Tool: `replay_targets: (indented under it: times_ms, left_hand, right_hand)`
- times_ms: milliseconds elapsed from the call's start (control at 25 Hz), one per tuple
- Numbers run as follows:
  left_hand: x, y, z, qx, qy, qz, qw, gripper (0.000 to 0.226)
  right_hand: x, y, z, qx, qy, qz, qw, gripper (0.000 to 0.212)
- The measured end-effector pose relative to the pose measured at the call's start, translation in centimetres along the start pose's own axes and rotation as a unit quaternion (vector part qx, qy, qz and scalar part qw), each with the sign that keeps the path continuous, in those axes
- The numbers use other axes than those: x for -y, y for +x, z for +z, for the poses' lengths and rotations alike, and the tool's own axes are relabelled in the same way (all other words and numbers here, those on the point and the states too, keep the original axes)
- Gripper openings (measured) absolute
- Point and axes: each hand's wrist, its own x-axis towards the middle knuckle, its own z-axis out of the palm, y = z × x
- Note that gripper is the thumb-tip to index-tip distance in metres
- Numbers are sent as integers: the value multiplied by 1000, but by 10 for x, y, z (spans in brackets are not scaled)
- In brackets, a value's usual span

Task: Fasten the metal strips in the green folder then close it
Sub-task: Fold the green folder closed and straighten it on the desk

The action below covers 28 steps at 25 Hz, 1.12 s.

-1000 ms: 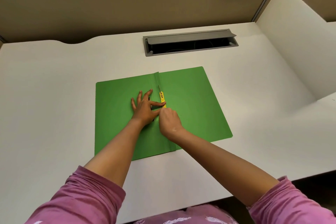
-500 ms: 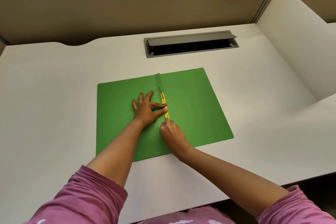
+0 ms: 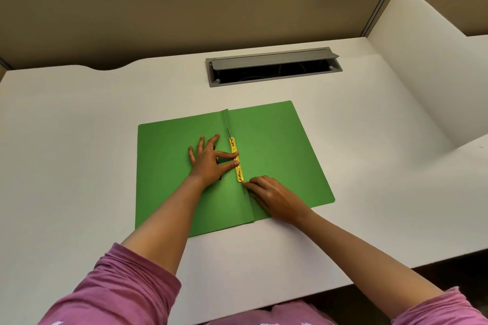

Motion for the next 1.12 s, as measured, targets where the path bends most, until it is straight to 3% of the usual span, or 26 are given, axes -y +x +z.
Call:
replay_targets:
  times_ms: [120,320,800,1120]
  left_hand:
    - [-1,-1,-1,2,-3,-2,1000,32]
    - [-6,-3,-5,5,-1,-8,1000,32]
    - [-29,-36,3,-146,88,-35,985,31]
    - [7,-54,-29,-242,72,-286,924,48]
  right_hand:
    - [-29,-16,-1,-54,66,72,994,32]
    - [-62,-28,0,-141,76,292,943,52]
    - [-65,-30,6,-153,81,315,933,53]
    - [-62,-28,4,-156,84,311,934,52]
